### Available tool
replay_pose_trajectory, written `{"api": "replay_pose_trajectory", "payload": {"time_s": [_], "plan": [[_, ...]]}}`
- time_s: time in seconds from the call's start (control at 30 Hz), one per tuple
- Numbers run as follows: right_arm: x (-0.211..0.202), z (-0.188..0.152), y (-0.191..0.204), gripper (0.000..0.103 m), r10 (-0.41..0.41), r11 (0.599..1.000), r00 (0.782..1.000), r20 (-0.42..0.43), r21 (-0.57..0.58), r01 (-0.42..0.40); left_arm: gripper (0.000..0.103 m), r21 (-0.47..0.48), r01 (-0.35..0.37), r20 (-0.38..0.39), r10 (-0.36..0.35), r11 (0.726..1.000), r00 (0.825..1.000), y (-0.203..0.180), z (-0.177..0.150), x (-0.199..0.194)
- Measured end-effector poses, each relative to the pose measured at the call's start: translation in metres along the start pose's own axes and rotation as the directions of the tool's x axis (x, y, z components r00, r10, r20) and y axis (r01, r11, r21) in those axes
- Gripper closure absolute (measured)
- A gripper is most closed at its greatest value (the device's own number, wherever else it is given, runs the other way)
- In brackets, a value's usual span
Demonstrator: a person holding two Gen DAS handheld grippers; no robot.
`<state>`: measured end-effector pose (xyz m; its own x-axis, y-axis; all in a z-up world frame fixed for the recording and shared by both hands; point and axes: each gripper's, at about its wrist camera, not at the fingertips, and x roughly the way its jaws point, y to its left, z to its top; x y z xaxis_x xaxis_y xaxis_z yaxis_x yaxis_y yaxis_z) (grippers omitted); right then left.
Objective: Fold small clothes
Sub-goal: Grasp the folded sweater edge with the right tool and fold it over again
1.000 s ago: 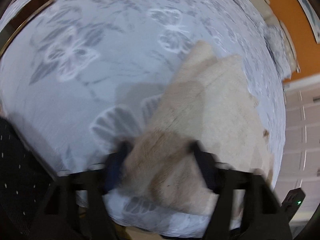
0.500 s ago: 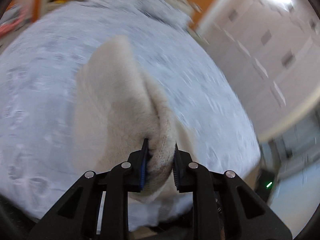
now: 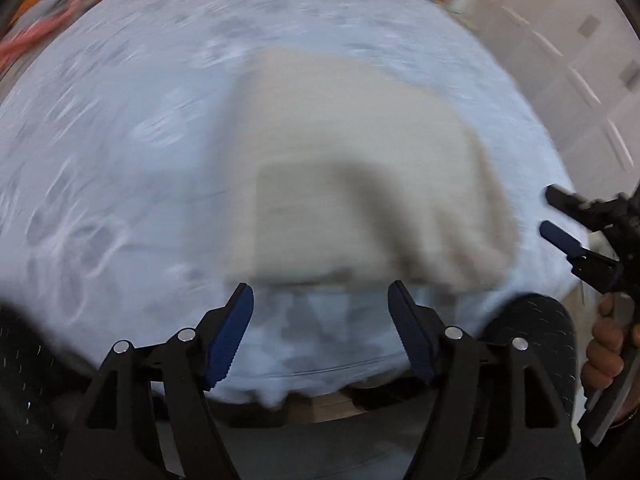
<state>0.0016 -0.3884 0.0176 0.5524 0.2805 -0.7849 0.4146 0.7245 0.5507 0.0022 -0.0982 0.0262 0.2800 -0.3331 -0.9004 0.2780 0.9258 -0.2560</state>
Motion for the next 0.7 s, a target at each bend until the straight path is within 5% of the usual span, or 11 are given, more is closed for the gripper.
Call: {"api": "replay_pose_trajectory", "payload": {"time_s": [0.13, 0.17, 0.2, 0.4, 0.47, 0.57, 0.6, 0.63, 0.7], "plan": [[0.049, 0.001, 0.016, 0.041, 0.03, 0.999, 0.992, -0.12, 0.025, -0.027, 0.036, -0.138, -0.039, -0.009, 0.038, 0.99, 0.999, 0.035, 0.002, 0.002], [0.055, 0.002, 0.025, 0.074, 0.019, 1.0, 0.991, -0.136, -0.011, -0.021, 0.036, -0.164, -0.033, -0.01, 0.032, 0.986, 0.999, 0.039, 0.004, 0.003], [0.057, 0.005, 0.035, 0.088, -0.011, 0.998, 0.99, -0.143, -0.062, 0.002, 0.036, -0.183, -0.029, -0.01, 0.027, 0.983, 1.0, 0.04, 0.007, 0.002], [-0.039, 0.042, 0.075, 0.102, 0.084, 0.972, 0.988, 0.129, -0.227, -0.053, 0.036, -0.121, 0.016, 0.09, -0.005, 0.993, 0.996, 0.02, 0.023, -0.028], [-0.034, 0.051, 0.044, 0.103, -0.061, 0.978, 0.988, 0.145, -0.19, 0.089, 0.036, -0.084, 0.002, 0.078, 0.004, 0.996, 0.997, 0.01, 0.024, -0.023], [0.013, 0.051, -0.022, 0.101, -0.274, 0.959, 0.961, -0.033, -0.083, 0.27, 0.036, -0.069, -0.015, 0.03, 0.017, 0.998, 0.999, 0.001, 0.022, -0.003], [0.009, 0.047, -0.031, 0.094, -0.243, 0.97, 0.969, -0.037, -0.04, 0.241, 0.036, -0.07, -0.013, 0.019, 0.015, 0.997, 1.0, 0.001, 0.021, -0.001], [-0.006, 0.04, -0.034, 0.093, -0.123, 0.992, 0.992, 0.005, 0.012, 0.123, 0.036, -0.068, -0.016, 0.014, 0.017, 0.998, 1.0, 0.0, 0.019, 0.002], [-0.019, 0.036, -0.028, 0.084, -0.033, 0.999, 0.999, 0.041, 0.028, 0.032, 0.036, -0.05, -0.028, 0.015, 0.029, 0.998, 0.999, -0.006, 0.016, 0.001]]}}
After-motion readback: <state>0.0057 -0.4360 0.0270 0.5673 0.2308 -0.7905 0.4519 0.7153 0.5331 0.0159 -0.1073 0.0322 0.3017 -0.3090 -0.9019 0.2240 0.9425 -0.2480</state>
